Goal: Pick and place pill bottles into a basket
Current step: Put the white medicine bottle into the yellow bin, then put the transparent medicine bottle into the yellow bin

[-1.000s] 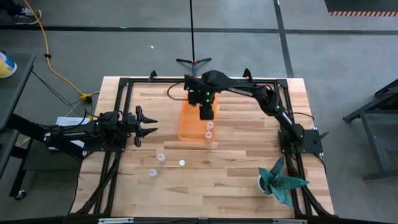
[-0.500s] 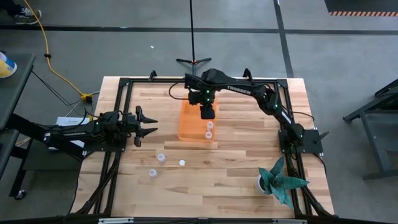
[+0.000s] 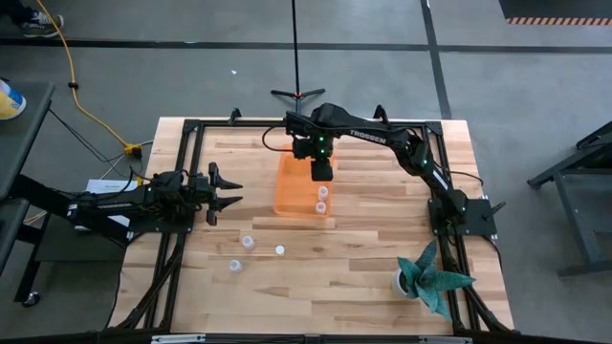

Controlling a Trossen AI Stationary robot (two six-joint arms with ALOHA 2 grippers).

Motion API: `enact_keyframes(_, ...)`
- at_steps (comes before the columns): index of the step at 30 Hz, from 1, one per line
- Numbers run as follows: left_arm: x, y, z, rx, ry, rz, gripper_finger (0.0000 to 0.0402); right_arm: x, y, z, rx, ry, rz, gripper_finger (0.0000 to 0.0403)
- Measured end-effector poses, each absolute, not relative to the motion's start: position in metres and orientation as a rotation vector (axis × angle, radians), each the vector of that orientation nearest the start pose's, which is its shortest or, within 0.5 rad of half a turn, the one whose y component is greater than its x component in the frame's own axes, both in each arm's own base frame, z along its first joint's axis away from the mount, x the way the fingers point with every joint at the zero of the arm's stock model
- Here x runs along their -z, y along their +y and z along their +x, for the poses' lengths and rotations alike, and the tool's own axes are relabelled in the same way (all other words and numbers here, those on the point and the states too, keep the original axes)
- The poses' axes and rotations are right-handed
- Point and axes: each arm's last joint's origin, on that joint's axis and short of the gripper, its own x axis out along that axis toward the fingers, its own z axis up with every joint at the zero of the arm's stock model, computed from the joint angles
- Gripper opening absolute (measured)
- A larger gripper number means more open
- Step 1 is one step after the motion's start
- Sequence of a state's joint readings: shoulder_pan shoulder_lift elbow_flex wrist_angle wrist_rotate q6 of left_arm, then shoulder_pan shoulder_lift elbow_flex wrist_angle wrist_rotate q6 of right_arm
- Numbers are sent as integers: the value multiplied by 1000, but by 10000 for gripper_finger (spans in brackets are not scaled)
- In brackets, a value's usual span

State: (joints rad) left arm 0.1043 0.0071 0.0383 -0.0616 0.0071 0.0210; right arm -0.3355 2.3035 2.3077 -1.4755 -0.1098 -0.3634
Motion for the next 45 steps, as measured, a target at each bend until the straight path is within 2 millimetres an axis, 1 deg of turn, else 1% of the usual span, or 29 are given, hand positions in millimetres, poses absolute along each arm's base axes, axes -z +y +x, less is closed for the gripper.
enact_keyframes(4,-170,10,95,-97,31,19,193,-265,-149,430,-31,1412,13,127)
enact_keyframes(7,-170,10,95,-97,31,19,193,-263,-151,436,-18,1364,10,127)
enact_keyframes(11,-170,10,95,-97,31,19,193,-257,-152,444,-11,1330,-1,127)
enact_keyframes(17,-170,10,95,-97,31,16,193,-230,-150,453,-34,1379,2,127)
enact_keyframes(22,-170,10,95,-96,32,16,193,-220,-147,460,-41,1377,-6,127)
enact_keyframes(26,-170,10,95,-95,32,16,193,-205,-147,463,-51,1413,3,131)
enact_keyframes(32,-170,10,95,-94,32,16,193,-200,-146,464,-84,1414,33,132)
enact_keyframes(35,-170,10,95,-94,32,16,193,-200,-146,464,-86,1408,51,153)
enact_keyframes(41,-170,10,95,-94,32,16,193,-200,-146,464,-61,1419,43,214)
enact_keyframes(45,-170,10,95,-94,32,16,193,-201,-147,464,-26,1426,15,229)
